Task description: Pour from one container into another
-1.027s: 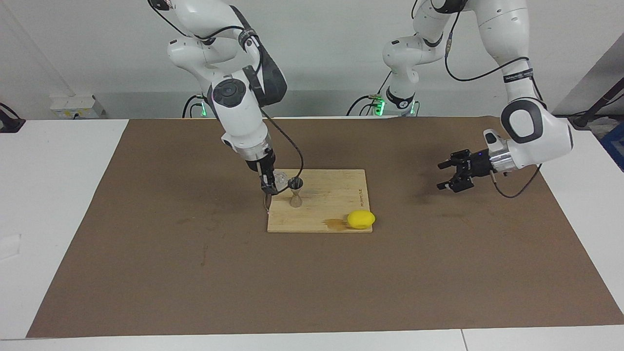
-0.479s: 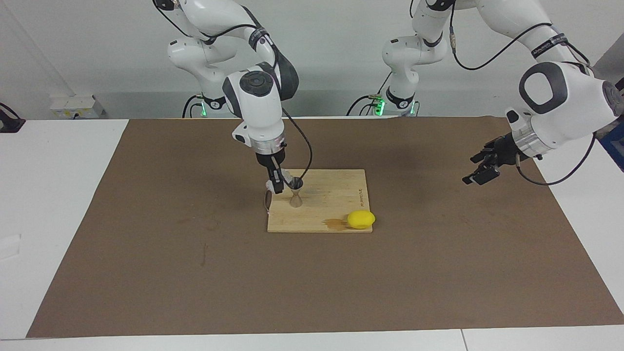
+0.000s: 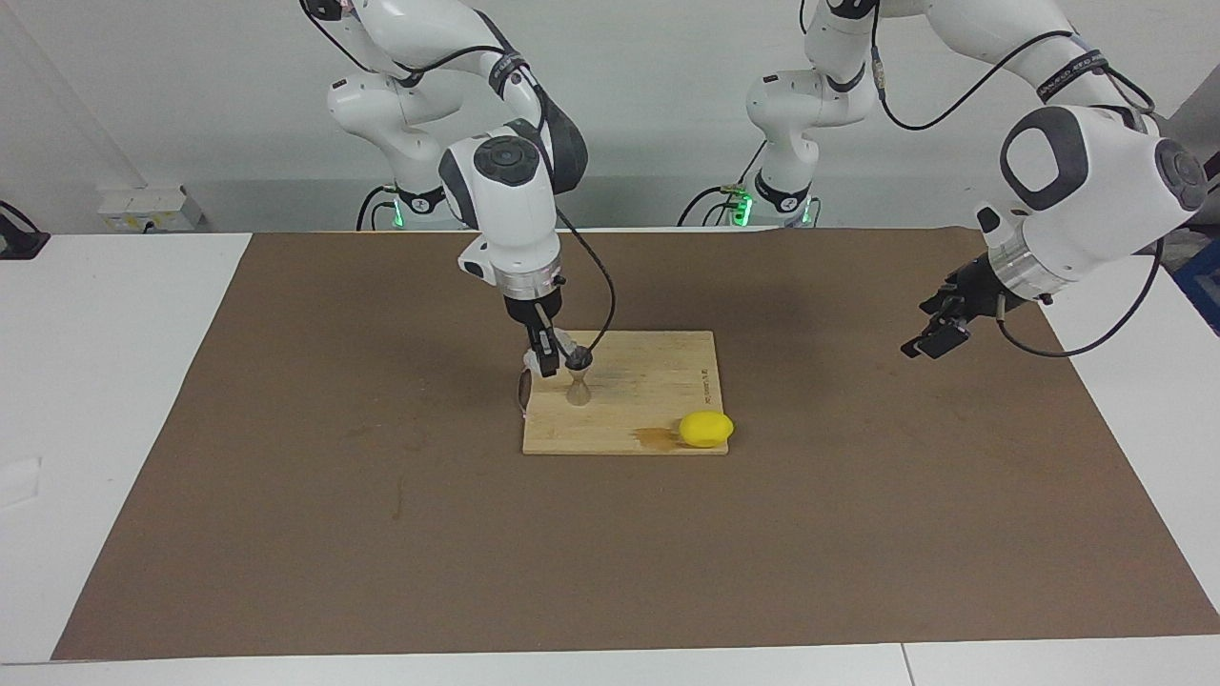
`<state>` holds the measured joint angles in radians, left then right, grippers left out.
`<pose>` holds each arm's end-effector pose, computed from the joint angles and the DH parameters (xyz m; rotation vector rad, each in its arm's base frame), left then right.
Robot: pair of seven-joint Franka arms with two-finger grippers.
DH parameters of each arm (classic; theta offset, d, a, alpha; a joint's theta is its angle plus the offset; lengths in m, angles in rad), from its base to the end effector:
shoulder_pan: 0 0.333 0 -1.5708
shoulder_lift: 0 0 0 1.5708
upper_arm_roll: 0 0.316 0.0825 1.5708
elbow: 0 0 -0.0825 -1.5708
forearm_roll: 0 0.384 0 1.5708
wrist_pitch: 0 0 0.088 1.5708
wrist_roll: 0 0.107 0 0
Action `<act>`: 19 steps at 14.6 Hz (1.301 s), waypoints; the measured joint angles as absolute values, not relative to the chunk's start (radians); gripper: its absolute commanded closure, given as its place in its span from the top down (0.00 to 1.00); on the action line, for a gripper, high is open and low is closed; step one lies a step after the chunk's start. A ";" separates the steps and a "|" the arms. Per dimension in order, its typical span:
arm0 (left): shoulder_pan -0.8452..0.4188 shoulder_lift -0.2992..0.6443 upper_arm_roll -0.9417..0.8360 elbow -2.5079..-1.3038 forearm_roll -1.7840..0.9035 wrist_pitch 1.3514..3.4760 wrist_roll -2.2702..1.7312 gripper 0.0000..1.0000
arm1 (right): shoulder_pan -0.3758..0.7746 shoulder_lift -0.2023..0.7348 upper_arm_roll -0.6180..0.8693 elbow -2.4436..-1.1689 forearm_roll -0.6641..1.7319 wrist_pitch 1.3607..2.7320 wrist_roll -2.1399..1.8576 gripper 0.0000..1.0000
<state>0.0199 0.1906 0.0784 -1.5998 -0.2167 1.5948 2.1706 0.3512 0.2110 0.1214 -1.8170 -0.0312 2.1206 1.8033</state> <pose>0.5992 0.0330 0.5048 1.4988 -2.4562 0.1443 0.5592 0.2796 0.4317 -2.4149 1.8733 -0.0634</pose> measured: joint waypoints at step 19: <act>0.021 0.015 0.083 -1.601 -0.152 1.380 0.617 1.00 | 0.263 0.221 0.116 -1.813 0.241 2.123 1.740 0.09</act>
